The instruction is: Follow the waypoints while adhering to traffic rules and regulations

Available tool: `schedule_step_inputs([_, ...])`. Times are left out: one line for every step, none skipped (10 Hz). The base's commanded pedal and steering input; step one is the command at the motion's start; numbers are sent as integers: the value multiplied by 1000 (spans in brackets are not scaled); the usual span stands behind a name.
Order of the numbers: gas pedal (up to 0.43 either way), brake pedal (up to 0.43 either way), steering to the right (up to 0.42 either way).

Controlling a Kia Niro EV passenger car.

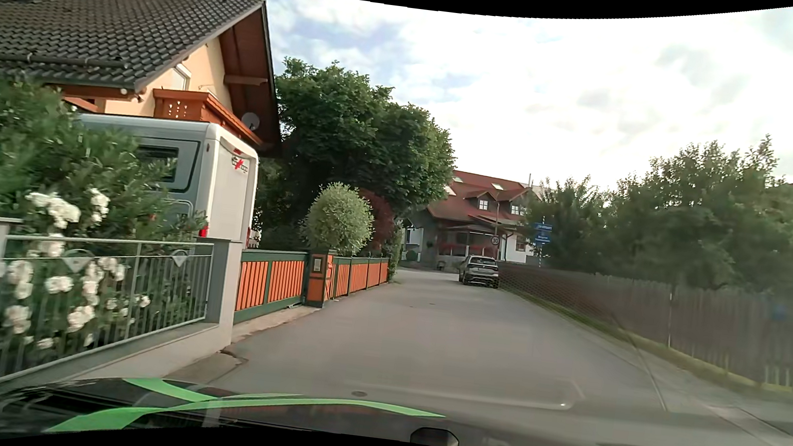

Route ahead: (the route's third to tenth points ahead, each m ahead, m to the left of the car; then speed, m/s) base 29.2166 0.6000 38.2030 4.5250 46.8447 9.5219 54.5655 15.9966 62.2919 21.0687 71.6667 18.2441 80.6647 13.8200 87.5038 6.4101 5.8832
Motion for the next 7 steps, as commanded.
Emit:
schedule_step_inputs([39, 0, 10])
schedule_step_inputs([28, 0, 13])
schedule_step_inputs([28, 0, 14])
schedule_step_inputs([28, 0, 14])
schedule_step_inputs([39, 0, 15])
schedule_step_inputs([39, 0, 15])
schedule_step_inputs([47, 0, 15])
